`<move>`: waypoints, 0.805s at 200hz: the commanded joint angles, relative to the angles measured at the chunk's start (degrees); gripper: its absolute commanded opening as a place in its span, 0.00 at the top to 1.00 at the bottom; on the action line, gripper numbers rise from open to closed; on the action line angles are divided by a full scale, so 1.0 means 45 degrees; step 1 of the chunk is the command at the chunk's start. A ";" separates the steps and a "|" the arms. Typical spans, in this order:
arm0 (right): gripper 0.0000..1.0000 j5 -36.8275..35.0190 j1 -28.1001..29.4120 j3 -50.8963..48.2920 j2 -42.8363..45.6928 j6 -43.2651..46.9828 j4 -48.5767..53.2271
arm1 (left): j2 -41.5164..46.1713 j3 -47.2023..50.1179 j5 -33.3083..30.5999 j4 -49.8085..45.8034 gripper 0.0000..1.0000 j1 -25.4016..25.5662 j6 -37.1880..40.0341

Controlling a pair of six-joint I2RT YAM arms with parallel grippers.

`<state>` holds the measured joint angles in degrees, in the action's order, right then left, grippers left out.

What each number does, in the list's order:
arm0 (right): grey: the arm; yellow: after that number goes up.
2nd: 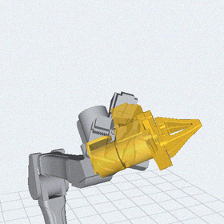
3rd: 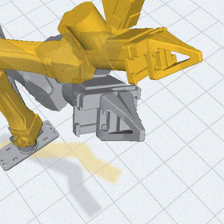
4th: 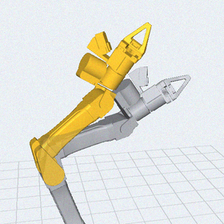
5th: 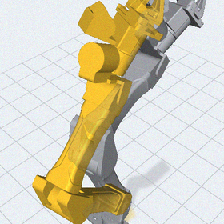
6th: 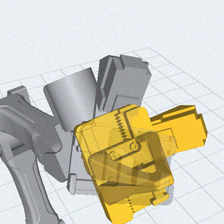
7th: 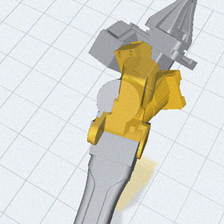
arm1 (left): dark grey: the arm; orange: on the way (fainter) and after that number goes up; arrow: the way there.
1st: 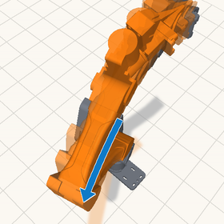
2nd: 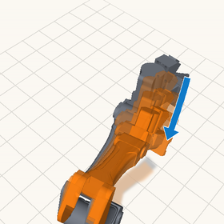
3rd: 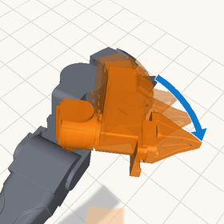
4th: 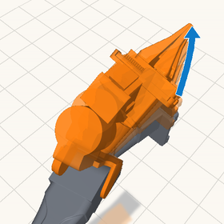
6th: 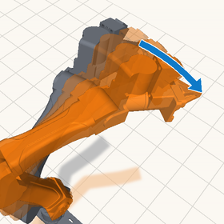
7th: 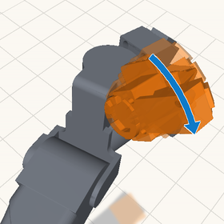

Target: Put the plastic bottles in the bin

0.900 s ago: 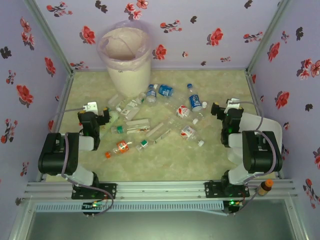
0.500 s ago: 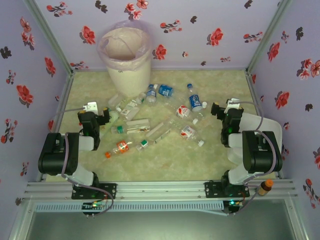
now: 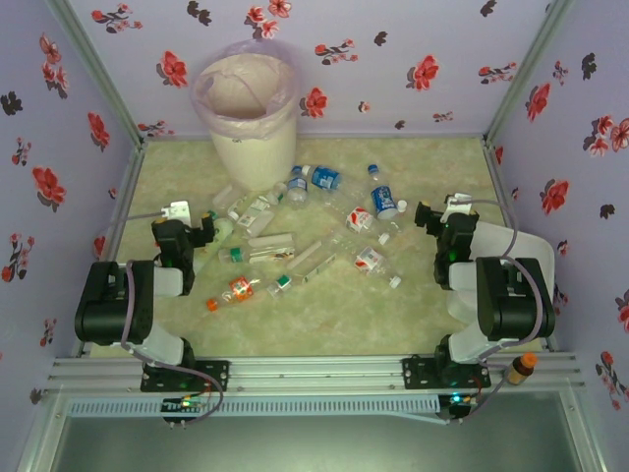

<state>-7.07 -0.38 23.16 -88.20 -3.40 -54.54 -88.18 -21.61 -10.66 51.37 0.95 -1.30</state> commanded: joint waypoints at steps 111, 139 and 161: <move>0.01 -0.0102 0.0456 0.3491 0.3591 -0.0436 1.1477 | 0.5294 -0.2472 -0.1148 -0.7818 0.00 0.0061 -0.2046; 0.01 -0.1276 0.1926 0.6172 0.3888 0.0004 1.6247 | 0.6393 -0.4362 -0.0425 -1.2039 0.00 0.0145 -0.3999; 0.01 -0.0869 0.2762 0.8629 0.2613 -0.0856 1.9085 | 0.6588 -0.5518 0.0592 -1.4331 0.00 0.0347 -0.5750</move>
<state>-10.15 8.78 53.49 -71.81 -4.32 7.51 -59.05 -42.26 -12.36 7.38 1.43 -15.99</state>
